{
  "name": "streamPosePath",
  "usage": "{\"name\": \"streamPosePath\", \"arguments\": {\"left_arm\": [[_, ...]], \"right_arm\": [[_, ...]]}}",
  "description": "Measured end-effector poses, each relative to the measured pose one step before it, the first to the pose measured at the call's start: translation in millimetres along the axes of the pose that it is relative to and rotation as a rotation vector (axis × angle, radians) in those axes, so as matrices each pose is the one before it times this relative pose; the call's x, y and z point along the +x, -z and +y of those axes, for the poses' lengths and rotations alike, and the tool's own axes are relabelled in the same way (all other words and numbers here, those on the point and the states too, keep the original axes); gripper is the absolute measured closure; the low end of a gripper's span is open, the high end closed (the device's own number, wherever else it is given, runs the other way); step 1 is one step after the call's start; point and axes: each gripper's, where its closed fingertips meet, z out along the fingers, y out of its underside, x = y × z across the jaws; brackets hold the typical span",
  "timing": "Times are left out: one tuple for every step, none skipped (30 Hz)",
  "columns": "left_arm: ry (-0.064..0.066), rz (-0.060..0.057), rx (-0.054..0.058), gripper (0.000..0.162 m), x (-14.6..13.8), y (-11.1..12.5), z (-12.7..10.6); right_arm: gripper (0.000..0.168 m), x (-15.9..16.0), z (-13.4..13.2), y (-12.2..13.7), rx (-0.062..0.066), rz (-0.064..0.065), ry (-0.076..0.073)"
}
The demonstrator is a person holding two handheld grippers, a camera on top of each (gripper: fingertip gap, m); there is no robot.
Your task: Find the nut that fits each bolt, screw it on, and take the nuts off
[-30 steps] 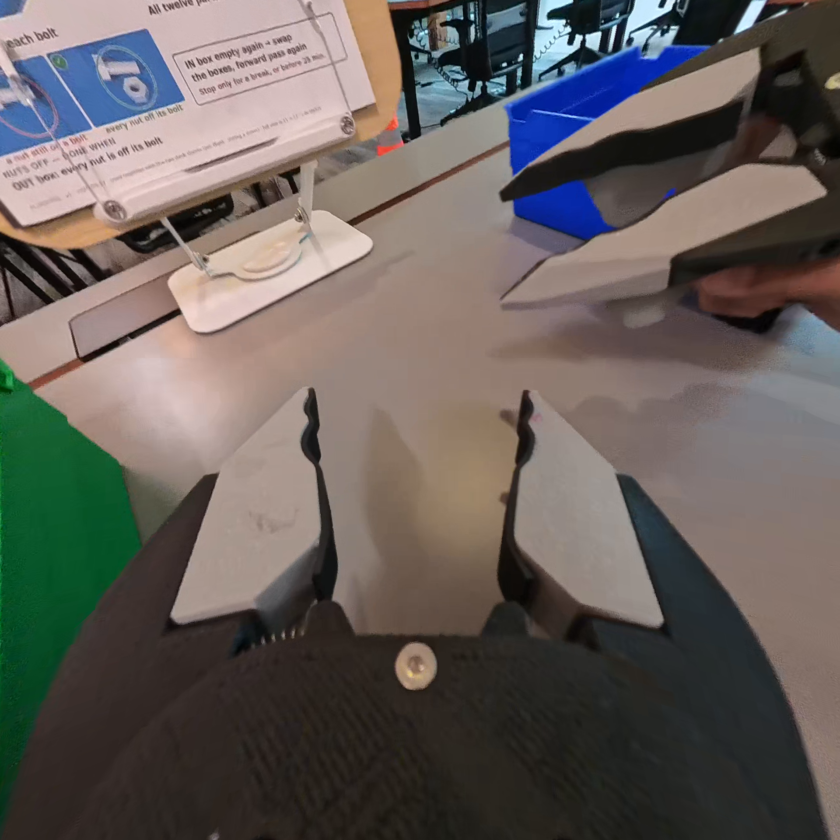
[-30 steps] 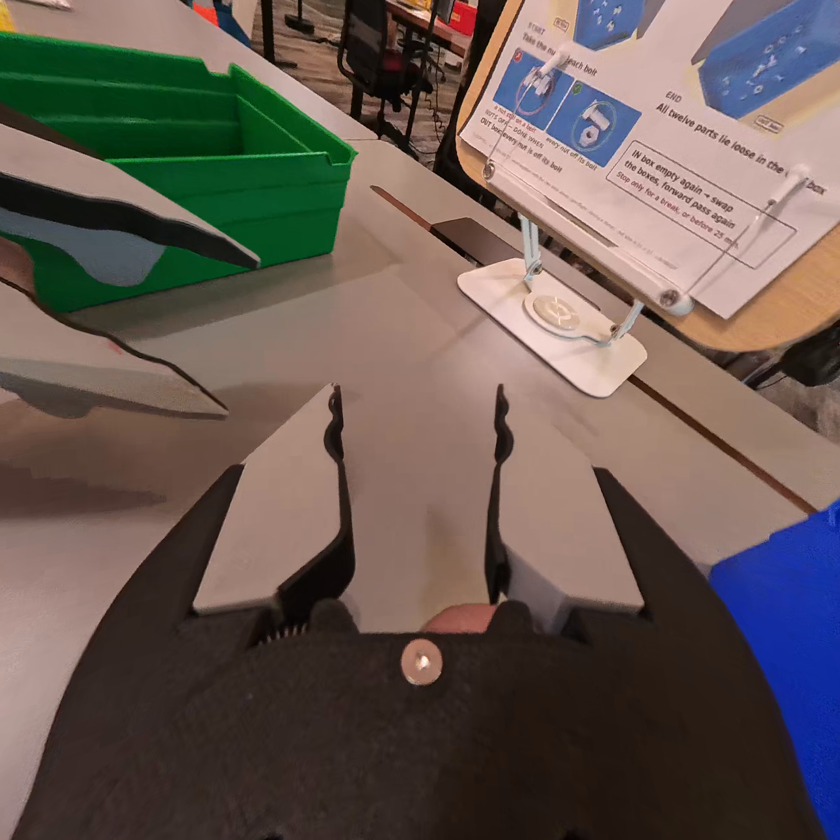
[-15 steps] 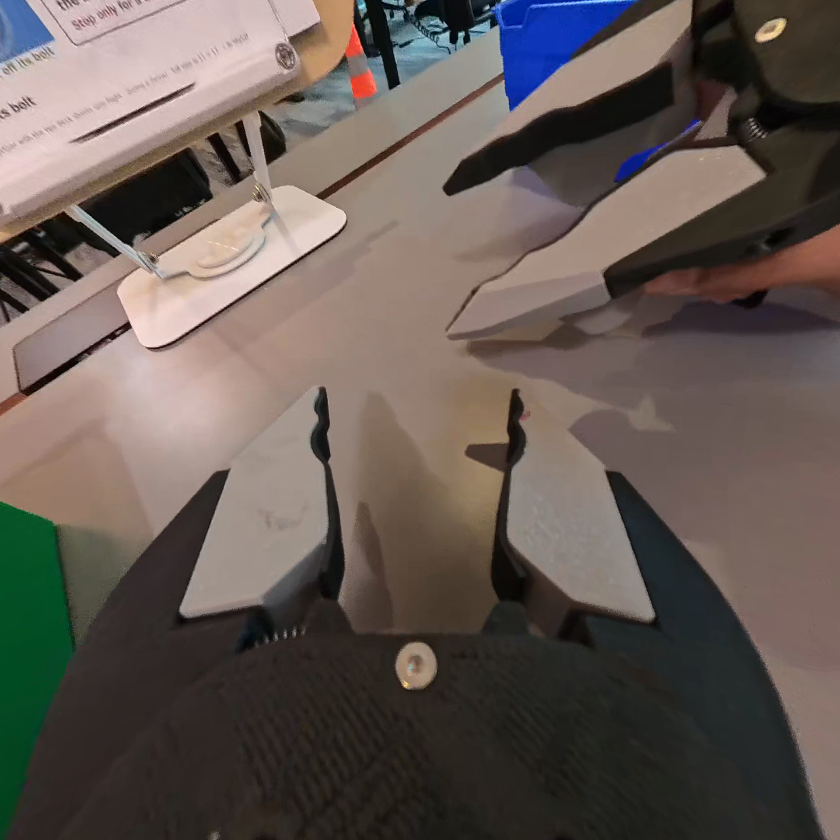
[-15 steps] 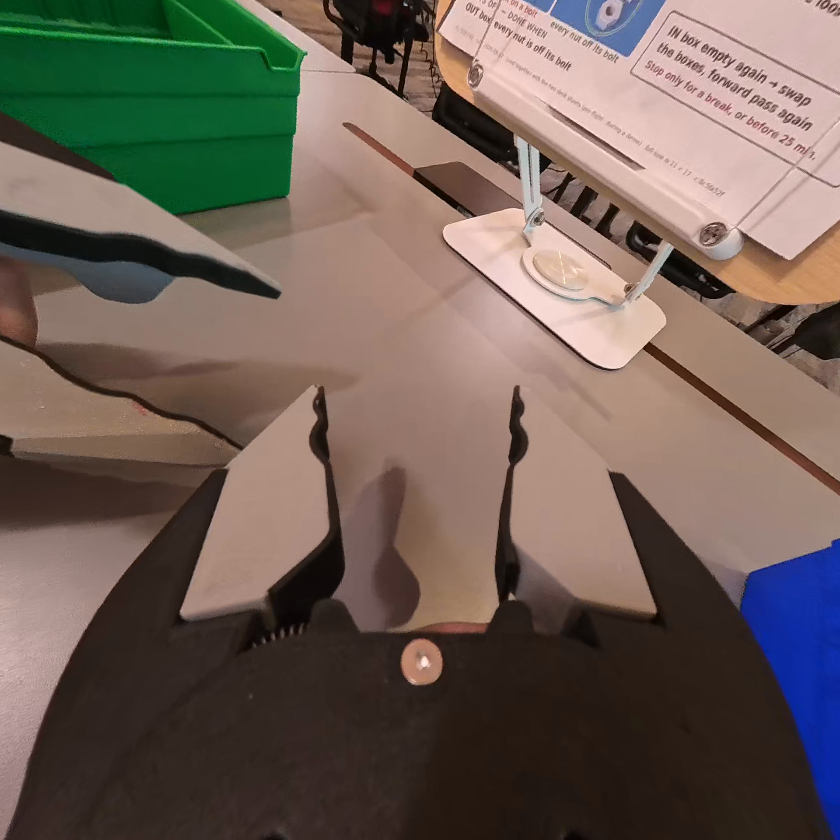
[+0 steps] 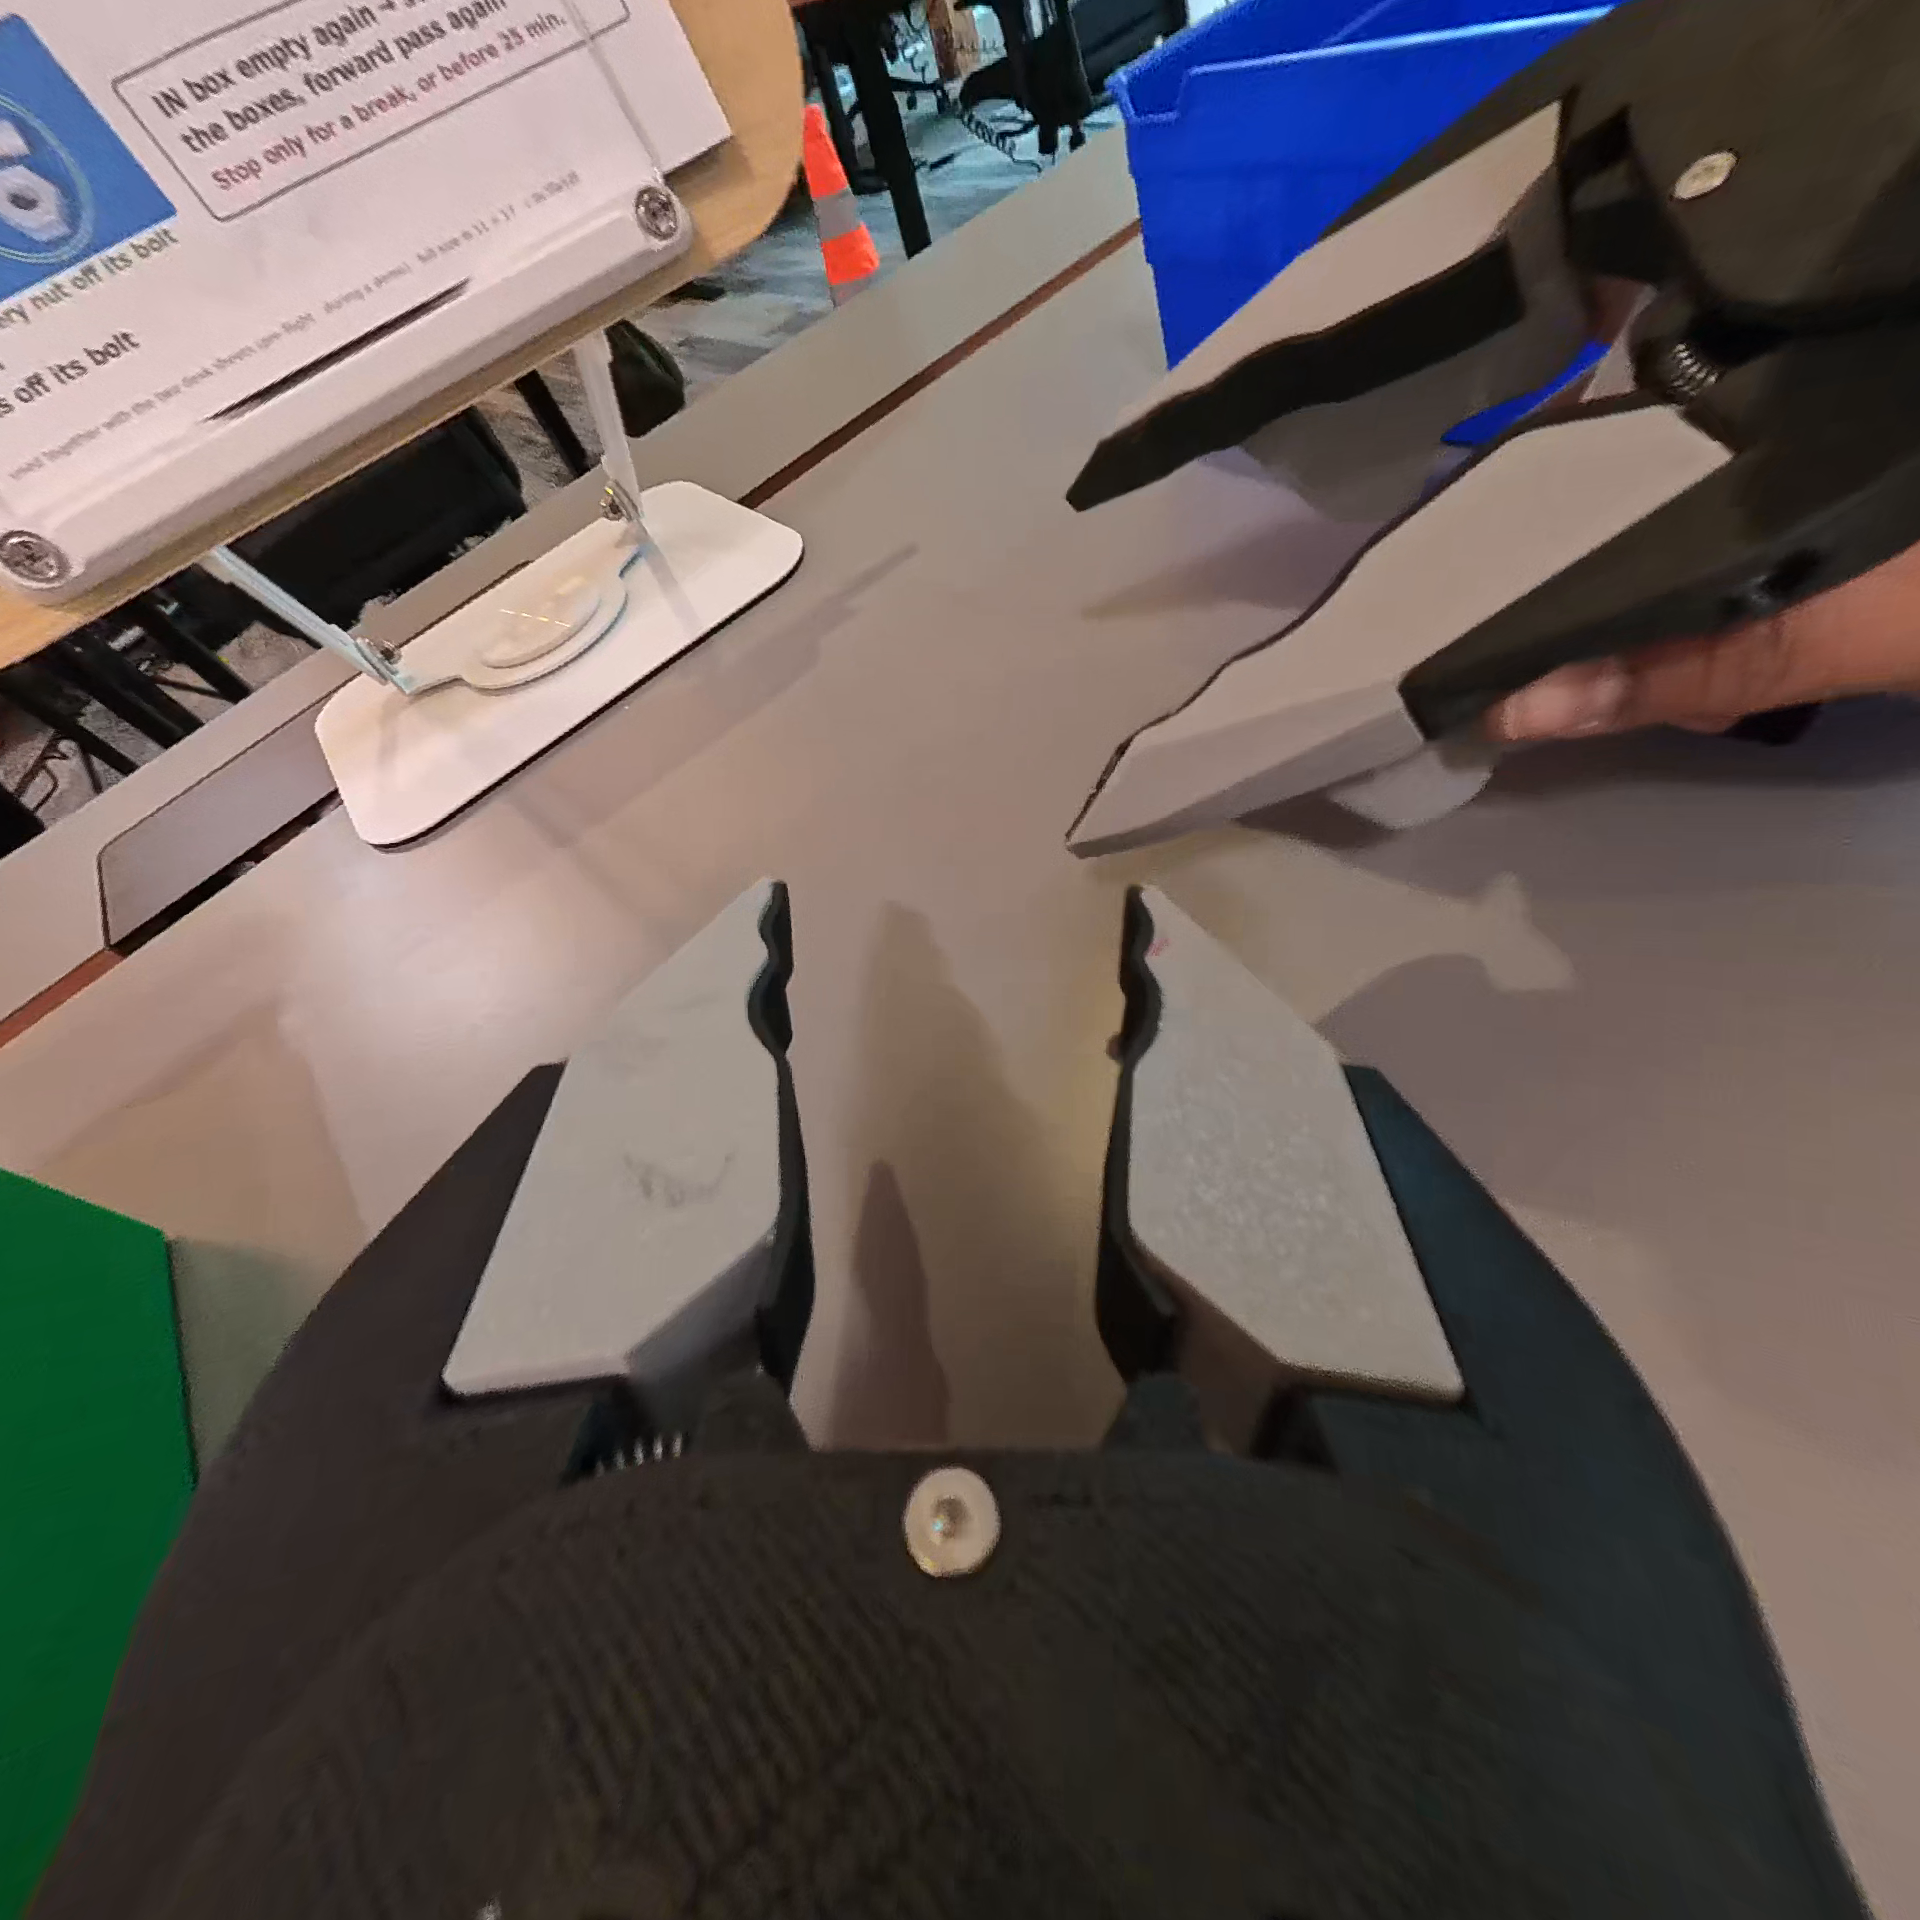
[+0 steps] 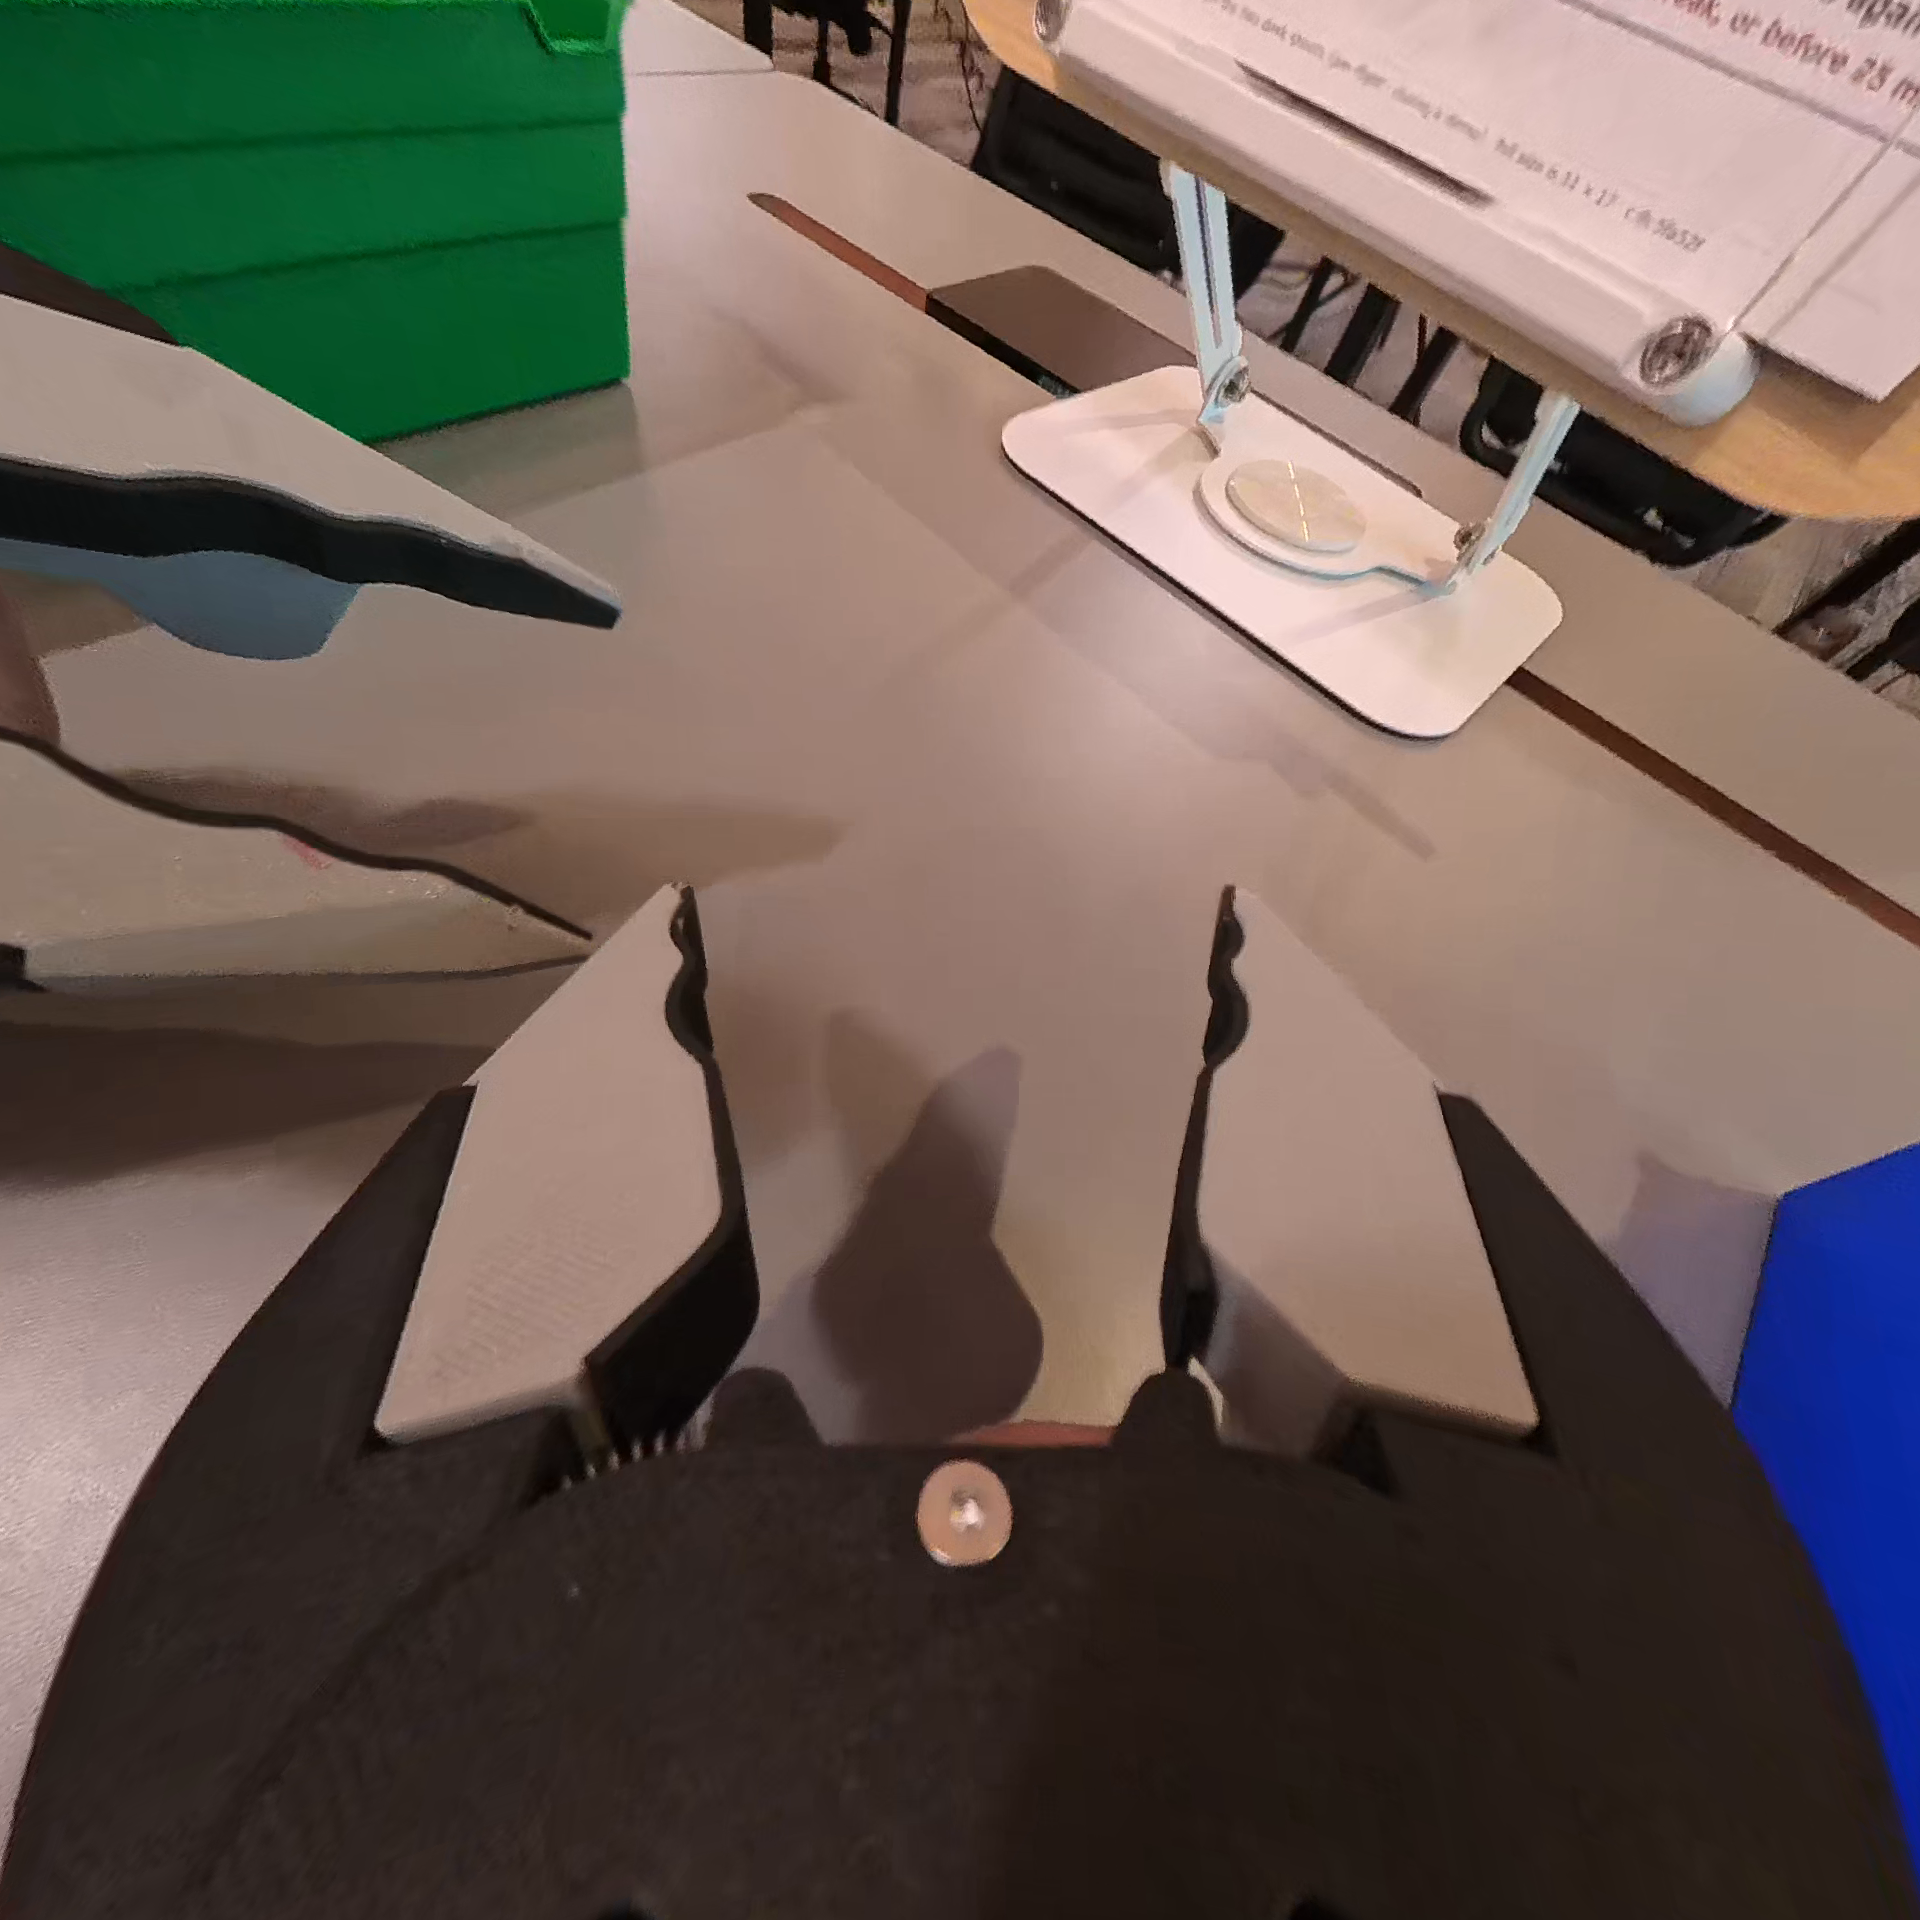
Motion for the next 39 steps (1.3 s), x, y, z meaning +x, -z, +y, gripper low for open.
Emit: {"name": "streamPosePath", "arguments": {"left_arm": [[-0.0077, 0.0027, -0.0041, 0.098, 1.18, -0.46, 0.31], [-0.0083, 0.0019, 0.0000, 0.098, 1.13, 0.20, -0.15], [-0.0097, 0.0002, -0.0002, 0.098, 1.01, 0.72, 0.01], [-0.0136, 0.0005, -0.0012, 0.098, 1.05, 0.96, 0.22], [-0.0163, 0.0043, -0.0026, 0.098, 1.44, 0.98, 0.57], [-0.0140, 0.0034, -0.0041, 0.098, 1.10, 0.99, 0.85], [-0.0053, 0.0004, -0.0048, 0.098, -0.14, 0.92, 0.63], [0.0068, 0.0063, -0.0021, 0.098, 0.07, 0.89, 0.06], [0.0171, 0.0107, 0.0022, 0.098, 0.32, 1.16, -0.94], [0.0204, 0.0075, 0.0063, 0.096, 0.01, 1.65, -2.11], [0.0165, 0.0032, 0.0102, 0.095, 0.06, 2.32, -2.93], [0.0086, -0.0019, 0.0130, 0.095, -0.09, 2.68, -3.23], [-0.0013, -0.0079, 0.0104, 0.095, -0.54, 2.98, -2.62], [-0.0063, -0.0096, 0.0051, 0.095, -1.01, 3.12, -1.60], [0.0027, -0.0065, 0.0023, 0.094, -1.31, 3.64, -0.81], [0.0208, 0.0124, 0.0000, 0.093, 0.46, 5.18, -0.92], [0.0303, 0.0370, 0.0060, 0.092, 2.90, 8.87, -3.66], [0.0180, 0.0529, 0.0324, 0.100, 4.65, 14.66, -9.13], [-0.0167, 0.0478, 0.0601, 0.118, 4.03, 19.86, -13.74], [-0.0406, 0.0162, 0.0491, 0.141, -1.18, 22.23, -13.27], [-0.0444, -0.0300, 0.0084, 0.155, -10.96, 22.24, -9.54], [-0.0311, -0.0600, -0.0330, 0.148, -19.95, 20.78, -3.96], [-0.0100, -0.0565, -0.0611, 0.131, -23.75, 18.22, 2.28], [0.0106, -0.0245, -0.0909, 0.118, -21.77, 14.23, 10.08], [0.0162, 0.0043, -0.1238, 0.119, -18.11, 10.70, 18.36], [0.0132, -0.0063, -0.1310, 0.120, -18.78, 6.75, 22.40], [0.0130, -0.0241, -0.1170, 0.118, -20.28, 2.43, 22.85], [0.0076, -0.0123, -0.0995, 0.120, -16.96, -1.94, 21.28], [0.0111, -0.0043, -0.0784, 0.125, -13.85, -5.63, 18.67], [0.0243, 0.0133, -0.0611, 0.126, -9.25, -8.82, 15.77], [0.0329, 0.0344, -0.0581, 0.126, -4.23, -10.75, 14.26], [0.0375, 0.0425, -0.0591, 0.126, -1.23, -11.44, 12.73], [0.0343, 0.0488, -0.0558, 0.126, 1.75, -11.34, 10.79], [0.0260, 0.0443, -0.0483, 0.126, 3.29, -10.53, 8.25], [0.0164, 0.0298, -0.0357, 0.125, 3.23, -8.91, 5.44], [0.0103, 0.0114, -0.0254, 0.125, 1.79, -7.21, 3.43], [0.0127, 0.0013, -0.0255, 0.124, 0.77, -6.02, 3.23], [0.0270, -0.0001, -0.0350, 0.124, 0.27, -5.77, 4.89], [0.0358, 0.0145, -0.0439, 0.124, 1.91, -6.08, 5.85]], "right_arm": [[0.073, 0.89, 2.63, -0.71, -0.0107, -0.0024, -0.0158], [0.073, 0.46, 1.58, -0.57, -0.0057, -0.0057, -0.0171], [0.073, -0.32, 0.89, -0.41, -0.0040, -0.0099, -0.0137], [0.073, -0.55, 0.39, -0.21, -0.0032, -0.0083, -0.0076], [0.073, -0.15, 0.10, -0.03, -0.0030, -0.0020, -0.0013], [0.074, 0.22, -0.21, 0.29, -0.0014, 0.0026, 0.0030], [0.074, 0.16, -0.49, 0.29, -0.0004, 0.0038, 0.0054], [0.074, 0.04, -0.68, 0.27, -0.0004, 0.0047, 0.0071], [0.075, -0.18, -0.75, 0.23, -0.0003, 0.0038, 0.0083], [0.075, -0.40, -0.39, -0.01, -0.0011, 0.0036, 0.0089], [0.076, -0.07, 0.14, -0.44, -0.0029, 0.0044, 0.0101], [0.076, 0.28, 0.87, -0.65, -0.0043, 0.0057, 0.0110], [0.077, 0.82, 1.30, -1.00, -0.0036, 0.0069, 0.0075], [0.077, 0.52, 1.41, -1.15, -0.0034, 0.0018, 0.0004], [0.077, -0.32, 1.66, -1.27, -0.0058, -0.0065, -0.0064], [0.077, -0.71, 1.75, -1.08, -0.0068, -0.0121, -0.0116], [0.077, -0.89, 1.43, -0.95, -0.0051, -0.0143, -0.0143], [0.077, -0.78, 1.07, -0.62, -0.0035, -0.0141, -0.0144], [0.077, -0.63, 0.70, -0.25, -0.0022, -0.0119, -0.0117], [0.077, -0.23, 0.25, 0.11, -0.0001, -0.0073, -0.0084], [0.077, 0.01, -0.37, 0.24, 0.0027, -0.0041, -0.0055], [0.077, -0.02, -0.58, 0.20, 0.0029, -0.0025, -0.0037], [0.077, -0.53, -0.58, 0.14, 0.0020, -0.0028, -0.0021], [0.078, -1.19, -0.47, -0.09, 0.0001, -0.0040, -0.0003], [0.078, -1.34, -0.30, -0.08, -0.0008, -0.0028, 0.0012], [0.078, -1.19, -0.42, 0.04, -0.0006, 0.0006, 0.0027], [0.078, -1.67, -0.32, 0.11, 0.0005, -0.0006, 0.0056], [0.079, -1.64, -0.22, 0.18, 0.0007, 0.0006, 0.0073], [0.079, -0.98, 0.16, -0.08, 0.0002, 0.0033, 0.0070], [0.080, -0.63, 0.56, -0.37, -0.0016, 0.0037, 0.0058], [0.080, -0.23, 0.98, -0.75, -0.0037, 0.0028, 0.0033], [0.080, -0.04, 1.08, -0.90, -0.0046, 0.0010, -0.0001], [0.080, 0.47, 0.82, -0.44, -0.0054, 0.0015, -0.0031], [0.080, 1.16, -0.07, 0.25, 0.0016, 0.0028, -0.0070], [0.081, 1.19, -0.46, 0.68, 0.0049, 0.0011, -0.0084], [0.081, 1.49, 0.03, 0.63, 0.0021, 0.0016, -0.0069], [0.081, 1.80, 0.47, 0.48, -0.0009, 0.0023, -0.0048], [0.081, 1.76, 0.34, 0.34, -0.0005, 0.0021, -0.0041], [0.081, 1.53, 0.04, 0.15, 0.0002, 0.0012, -0.0052]]}}
